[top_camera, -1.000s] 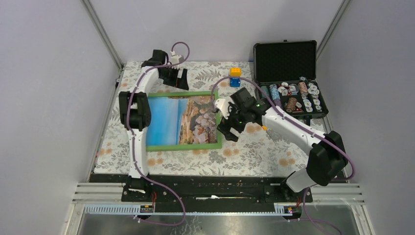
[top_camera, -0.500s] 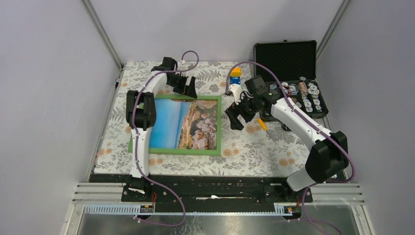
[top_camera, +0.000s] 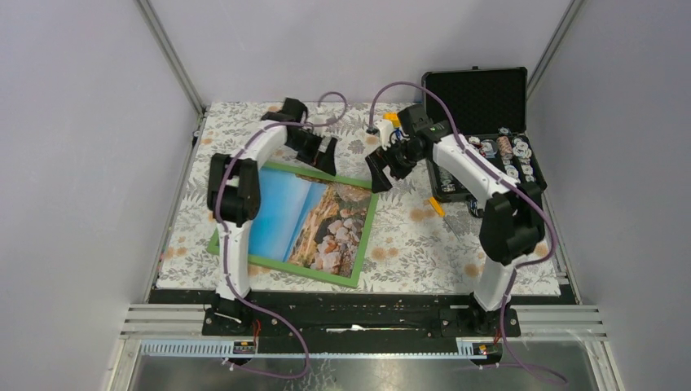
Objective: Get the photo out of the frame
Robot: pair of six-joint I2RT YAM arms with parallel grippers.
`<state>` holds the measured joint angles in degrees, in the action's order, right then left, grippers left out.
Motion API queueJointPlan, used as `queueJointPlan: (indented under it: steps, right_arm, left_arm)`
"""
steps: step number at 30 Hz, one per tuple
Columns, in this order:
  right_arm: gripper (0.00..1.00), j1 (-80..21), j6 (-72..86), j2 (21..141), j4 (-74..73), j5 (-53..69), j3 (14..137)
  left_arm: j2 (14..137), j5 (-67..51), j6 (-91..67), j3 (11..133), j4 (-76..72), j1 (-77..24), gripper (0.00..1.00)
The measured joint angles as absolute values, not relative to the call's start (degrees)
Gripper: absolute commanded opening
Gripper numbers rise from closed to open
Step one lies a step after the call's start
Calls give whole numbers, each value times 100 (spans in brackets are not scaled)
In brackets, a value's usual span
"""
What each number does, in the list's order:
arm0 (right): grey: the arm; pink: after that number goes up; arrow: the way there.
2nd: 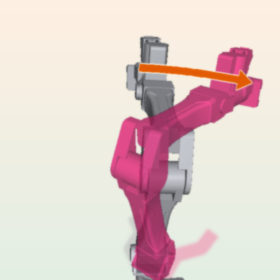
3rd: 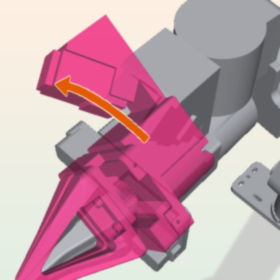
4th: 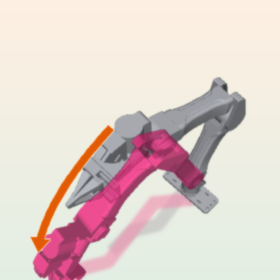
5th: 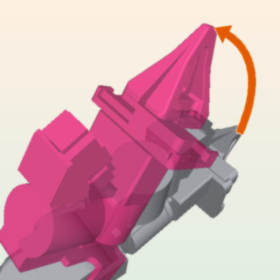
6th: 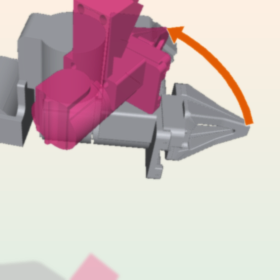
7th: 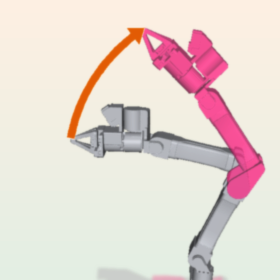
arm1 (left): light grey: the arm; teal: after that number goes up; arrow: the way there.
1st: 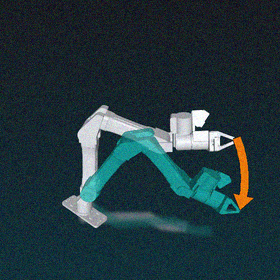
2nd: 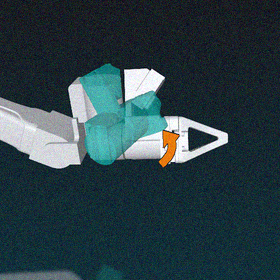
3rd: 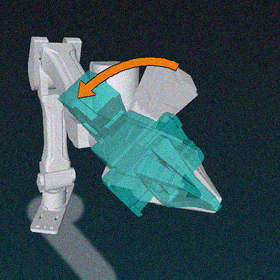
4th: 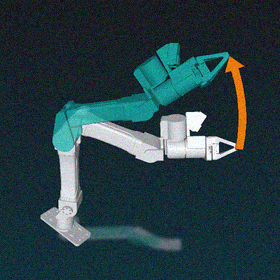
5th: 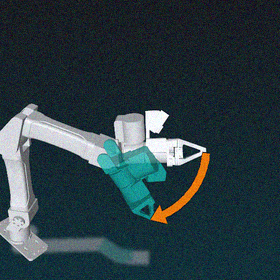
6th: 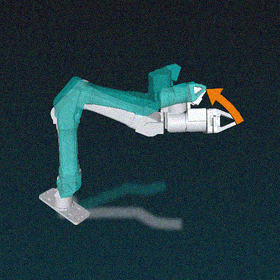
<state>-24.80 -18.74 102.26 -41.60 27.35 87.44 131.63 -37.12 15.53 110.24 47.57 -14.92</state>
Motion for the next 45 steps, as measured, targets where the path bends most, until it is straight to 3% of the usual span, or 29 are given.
queueJointPlan:
  steps: [4, 10, 15, 21, 30, 39, 45]
  right_arm:
    - [100, -2480, -1767, 10982, -4156, 2932, 9583]
    - [100, -2480, -1566, 11858, -4150, 3166, 10490]
    - [100, -2482, -1472, 12328, -4158, 3264, 10842]
    - [100, -2508, -1472, 12816, -4270, 3260, 11279]
    - [100, -2582, -1448, 13290, -4351, 3251, 11459]
    - [100, -2587, -1483, 13415, -4504, 3238, 11474]
    - [100, -2587, -1592, 13415, -4626, 3218, 11491]
  left_arm:
    - [12020, -3677, 1549, 10466, 4707, -917, 88]
    - [9553, -3664, 2755, 9146, 5395, 661, 52]
    - [8493, -3374, 4368, 7856, 6705, 2045, 41]
    - [8206, -2886, 5887, 6563, 7747, 2995, 37]
    - [6521, -2158, 6851, 4331, 6963, 3111, 35]
    - [6582, -1898, 6431, 3269, 5083, 2202, 32]
    - [6840, -1706, 5819, 3240, 4318, 1806, 32]
